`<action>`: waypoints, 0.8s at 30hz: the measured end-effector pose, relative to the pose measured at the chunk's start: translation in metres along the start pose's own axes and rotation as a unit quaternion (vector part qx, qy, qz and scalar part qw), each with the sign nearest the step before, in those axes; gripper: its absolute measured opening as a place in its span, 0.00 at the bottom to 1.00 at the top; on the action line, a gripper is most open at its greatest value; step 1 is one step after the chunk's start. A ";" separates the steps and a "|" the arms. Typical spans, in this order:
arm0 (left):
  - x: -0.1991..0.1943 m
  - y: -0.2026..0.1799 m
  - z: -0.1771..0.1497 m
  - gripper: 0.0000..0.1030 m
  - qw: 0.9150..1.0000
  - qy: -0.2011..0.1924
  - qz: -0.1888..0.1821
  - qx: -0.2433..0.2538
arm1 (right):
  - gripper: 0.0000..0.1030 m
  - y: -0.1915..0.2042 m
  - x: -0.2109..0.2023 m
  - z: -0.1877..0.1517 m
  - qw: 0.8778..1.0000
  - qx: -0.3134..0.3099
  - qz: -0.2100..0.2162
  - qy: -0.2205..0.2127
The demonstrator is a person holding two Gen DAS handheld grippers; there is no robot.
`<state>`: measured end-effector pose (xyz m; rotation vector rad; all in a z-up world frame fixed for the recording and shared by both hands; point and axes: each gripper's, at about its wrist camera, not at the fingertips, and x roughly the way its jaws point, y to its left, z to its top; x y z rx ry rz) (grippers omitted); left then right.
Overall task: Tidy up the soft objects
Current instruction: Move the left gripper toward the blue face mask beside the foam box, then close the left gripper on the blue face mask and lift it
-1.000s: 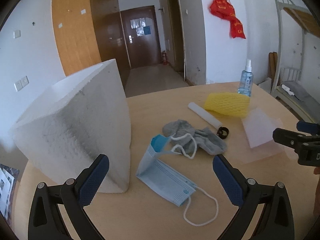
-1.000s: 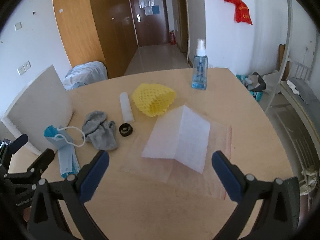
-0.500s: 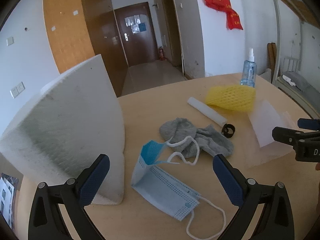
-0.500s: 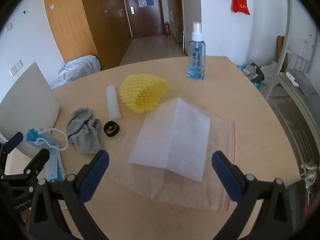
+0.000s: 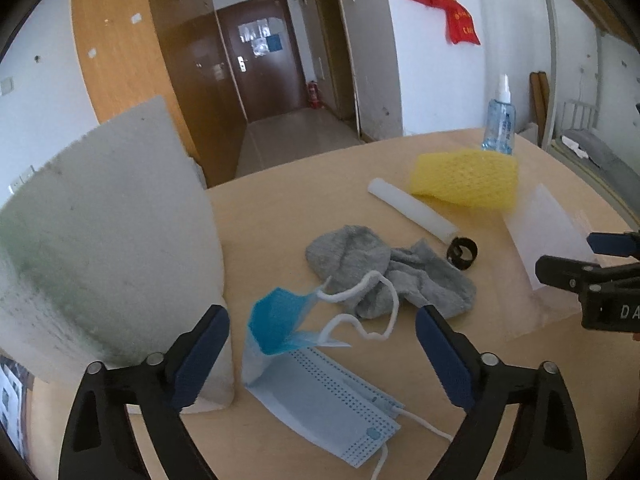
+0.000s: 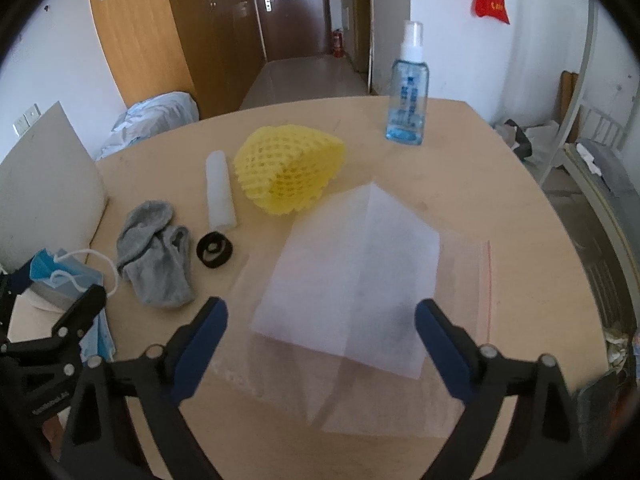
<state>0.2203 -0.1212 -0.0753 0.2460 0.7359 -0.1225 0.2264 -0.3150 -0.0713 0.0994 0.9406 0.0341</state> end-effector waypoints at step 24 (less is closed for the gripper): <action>0.020 -0.003 -0.002 0.22 0.999 0.040 -0.002 -0.006 | 0.39 -0.001 0.002 -0.005 1.000 0.011 0.006 0.016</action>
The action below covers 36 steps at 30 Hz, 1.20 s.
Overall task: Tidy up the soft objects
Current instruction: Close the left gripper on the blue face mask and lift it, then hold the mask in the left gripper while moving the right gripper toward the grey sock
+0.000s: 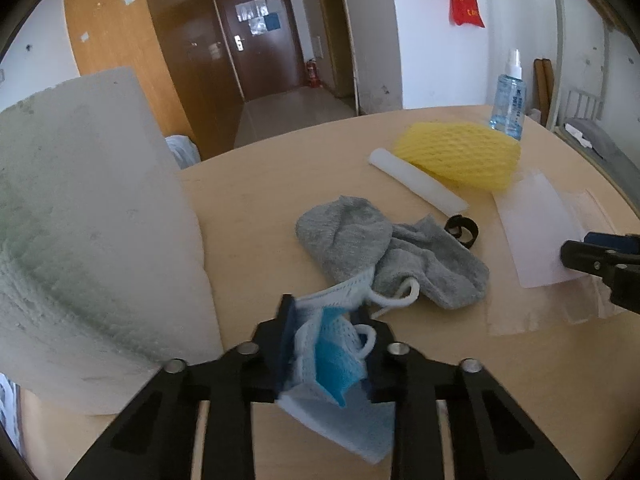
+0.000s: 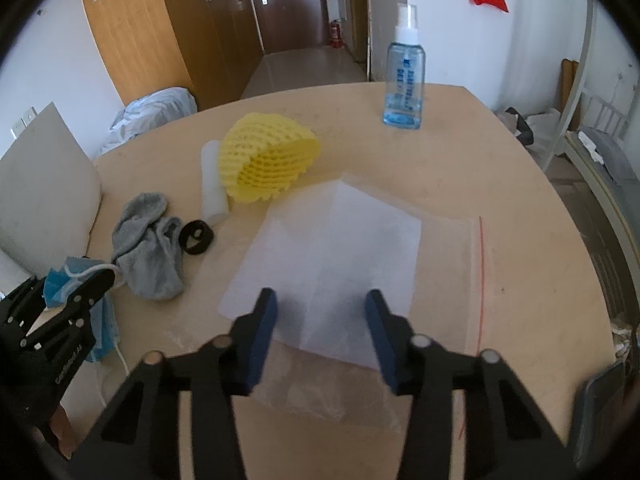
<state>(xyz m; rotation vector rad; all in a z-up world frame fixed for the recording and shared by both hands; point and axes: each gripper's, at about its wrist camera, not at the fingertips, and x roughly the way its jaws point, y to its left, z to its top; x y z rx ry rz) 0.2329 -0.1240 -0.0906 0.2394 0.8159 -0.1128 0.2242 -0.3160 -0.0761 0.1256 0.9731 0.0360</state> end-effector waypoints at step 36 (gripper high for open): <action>-0.033 0.012 -0.002 0.06 0.999 -0.034 -0.011 -0.016 | 0.07 -0.004 -0.030 0.000 0.999 0.019 0.022 -0.034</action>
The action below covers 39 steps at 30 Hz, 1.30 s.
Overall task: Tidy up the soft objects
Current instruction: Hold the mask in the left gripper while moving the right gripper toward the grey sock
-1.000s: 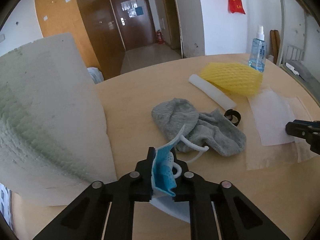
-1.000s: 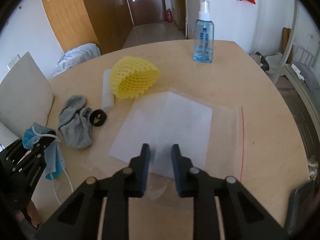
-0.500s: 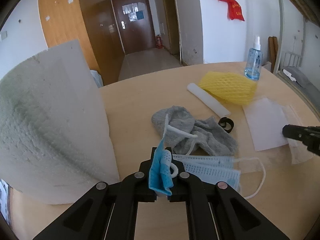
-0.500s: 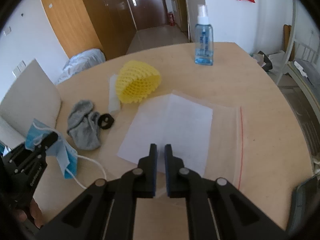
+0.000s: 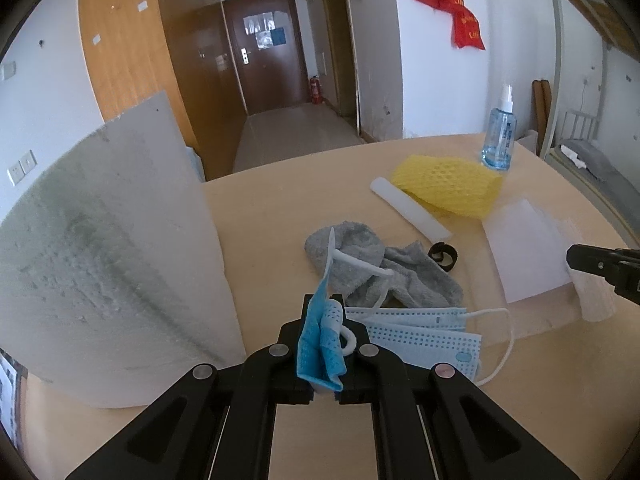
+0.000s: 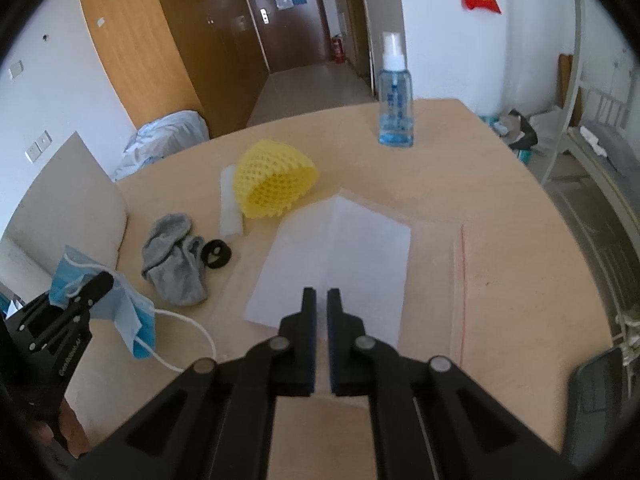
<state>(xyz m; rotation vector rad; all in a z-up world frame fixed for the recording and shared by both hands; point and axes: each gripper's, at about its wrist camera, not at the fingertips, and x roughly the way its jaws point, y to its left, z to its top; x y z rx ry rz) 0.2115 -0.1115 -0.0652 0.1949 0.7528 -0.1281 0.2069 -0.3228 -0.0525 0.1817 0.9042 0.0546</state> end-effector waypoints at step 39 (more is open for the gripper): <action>-0.036 0.017 0.000 0.06 0.999 -0.032 0.001 -0.018 | 0.02 0.007 0.003 0.002 0.996 -0.031 -0.078 0.014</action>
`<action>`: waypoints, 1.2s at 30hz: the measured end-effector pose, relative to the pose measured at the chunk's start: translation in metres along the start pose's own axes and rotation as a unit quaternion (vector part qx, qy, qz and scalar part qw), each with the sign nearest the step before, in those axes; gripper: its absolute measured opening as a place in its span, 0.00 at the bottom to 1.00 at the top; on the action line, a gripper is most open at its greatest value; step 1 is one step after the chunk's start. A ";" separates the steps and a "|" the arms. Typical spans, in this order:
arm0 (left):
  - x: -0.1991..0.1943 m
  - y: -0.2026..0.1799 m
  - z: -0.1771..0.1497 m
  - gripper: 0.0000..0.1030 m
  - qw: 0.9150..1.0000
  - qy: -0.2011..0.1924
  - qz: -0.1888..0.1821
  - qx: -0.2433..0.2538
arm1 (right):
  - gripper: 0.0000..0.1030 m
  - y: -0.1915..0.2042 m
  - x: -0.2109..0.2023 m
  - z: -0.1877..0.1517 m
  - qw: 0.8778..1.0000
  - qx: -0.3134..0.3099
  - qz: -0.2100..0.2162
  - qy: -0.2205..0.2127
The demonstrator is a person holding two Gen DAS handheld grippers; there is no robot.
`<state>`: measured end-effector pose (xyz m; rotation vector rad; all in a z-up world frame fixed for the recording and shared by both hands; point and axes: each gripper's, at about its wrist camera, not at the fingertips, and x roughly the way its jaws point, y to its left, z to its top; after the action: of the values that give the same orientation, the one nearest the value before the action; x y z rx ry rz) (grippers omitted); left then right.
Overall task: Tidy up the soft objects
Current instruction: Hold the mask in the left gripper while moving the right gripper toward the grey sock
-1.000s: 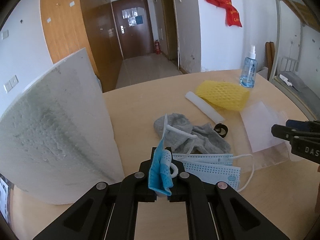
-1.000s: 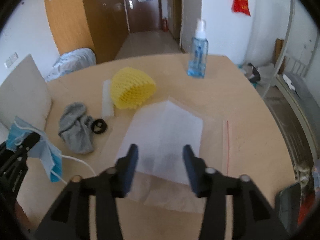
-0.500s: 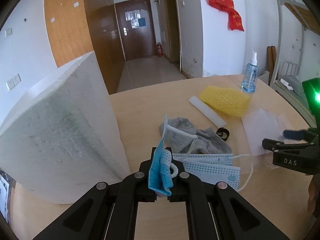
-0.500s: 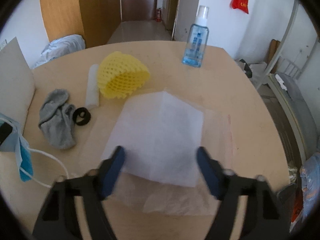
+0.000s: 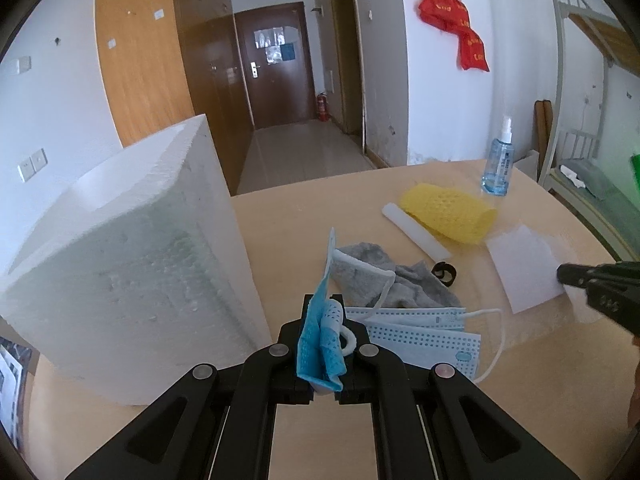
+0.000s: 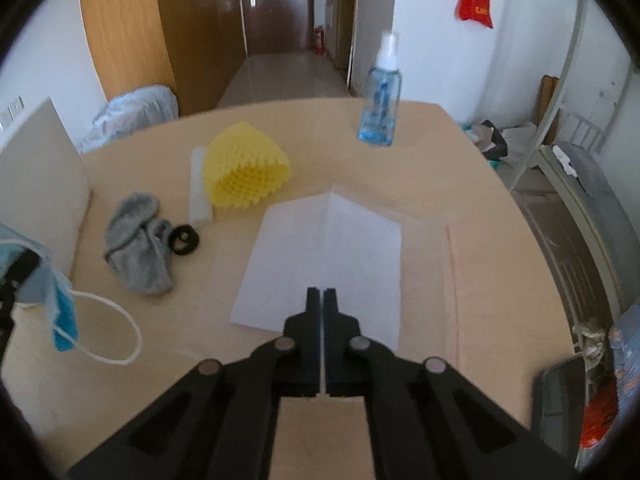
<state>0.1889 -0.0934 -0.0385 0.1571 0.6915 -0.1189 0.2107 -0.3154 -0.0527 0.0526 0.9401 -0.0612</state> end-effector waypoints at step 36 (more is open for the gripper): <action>-0.047 0.032 0.006 0.06 0.998 -0.048 -0.013 -0.027 | 0.85 0.026 0.034 0.000 0.998 -0.055 -0.036 0.012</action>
<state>0.1613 -0.0608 -0.0006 0.0899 0.6008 -0.1321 0.2322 -0.2900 -0.0798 -0.0834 0.9684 -0.0753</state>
